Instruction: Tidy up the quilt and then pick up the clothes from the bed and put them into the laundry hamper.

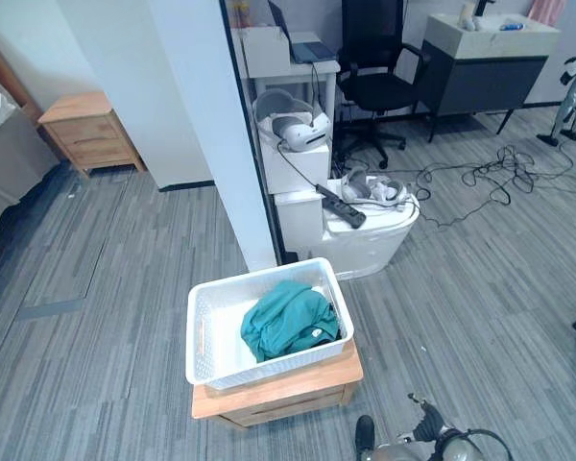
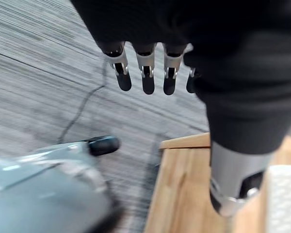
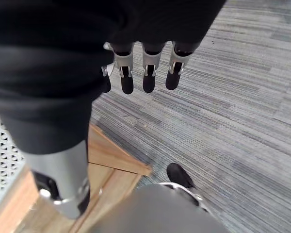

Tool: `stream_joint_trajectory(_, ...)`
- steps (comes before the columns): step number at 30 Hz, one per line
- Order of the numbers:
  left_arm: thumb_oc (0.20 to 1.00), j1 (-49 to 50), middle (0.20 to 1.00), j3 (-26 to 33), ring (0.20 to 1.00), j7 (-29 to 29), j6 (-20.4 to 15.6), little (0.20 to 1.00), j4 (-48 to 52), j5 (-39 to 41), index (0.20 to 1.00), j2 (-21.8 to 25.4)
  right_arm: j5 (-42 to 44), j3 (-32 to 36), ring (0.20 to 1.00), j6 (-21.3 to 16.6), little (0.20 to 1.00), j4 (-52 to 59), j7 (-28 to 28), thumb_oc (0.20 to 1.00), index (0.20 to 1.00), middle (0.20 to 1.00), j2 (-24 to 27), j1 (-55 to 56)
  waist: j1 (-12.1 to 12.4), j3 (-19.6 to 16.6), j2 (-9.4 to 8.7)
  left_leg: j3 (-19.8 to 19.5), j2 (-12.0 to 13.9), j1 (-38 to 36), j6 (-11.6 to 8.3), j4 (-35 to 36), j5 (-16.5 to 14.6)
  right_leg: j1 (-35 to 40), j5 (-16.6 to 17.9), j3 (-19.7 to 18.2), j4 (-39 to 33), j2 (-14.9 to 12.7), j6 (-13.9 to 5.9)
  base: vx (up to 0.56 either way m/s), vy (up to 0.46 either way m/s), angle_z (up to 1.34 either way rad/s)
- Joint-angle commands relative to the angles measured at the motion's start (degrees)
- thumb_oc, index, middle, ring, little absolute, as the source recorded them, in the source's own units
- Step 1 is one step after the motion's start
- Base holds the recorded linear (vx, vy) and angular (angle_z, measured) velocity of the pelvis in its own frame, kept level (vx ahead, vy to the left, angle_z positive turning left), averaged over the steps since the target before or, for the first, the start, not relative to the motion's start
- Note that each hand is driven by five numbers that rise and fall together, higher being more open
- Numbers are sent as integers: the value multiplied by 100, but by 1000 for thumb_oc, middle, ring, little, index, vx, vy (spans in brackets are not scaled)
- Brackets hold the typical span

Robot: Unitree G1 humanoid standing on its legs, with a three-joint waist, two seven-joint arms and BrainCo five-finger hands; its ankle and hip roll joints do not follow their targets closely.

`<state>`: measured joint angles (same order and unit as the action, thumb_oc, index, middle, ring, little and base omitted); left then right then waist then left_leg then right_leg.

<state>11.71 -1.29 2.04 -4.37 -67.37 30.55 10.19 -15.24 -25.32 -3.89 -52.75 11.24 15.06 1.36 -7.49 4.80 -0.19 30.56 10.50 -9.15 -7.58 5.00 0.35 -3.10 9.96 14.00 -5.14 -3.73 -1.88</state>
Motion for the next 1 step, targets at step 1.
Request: stream_joint_trajectory(1, 1000, -435, 1000, -189, 1000, 2, -109, 1000, -82, -507, 1000, 31, 334, -40, 1000, -151, 1000, 29, 137, 1000, 1000, 1000, -1, -670, -55, 344, 137, -74, 258, 154, -93, 0, 324, 682, -1142, 118, 14, -297, -581, 27, -10, 8)
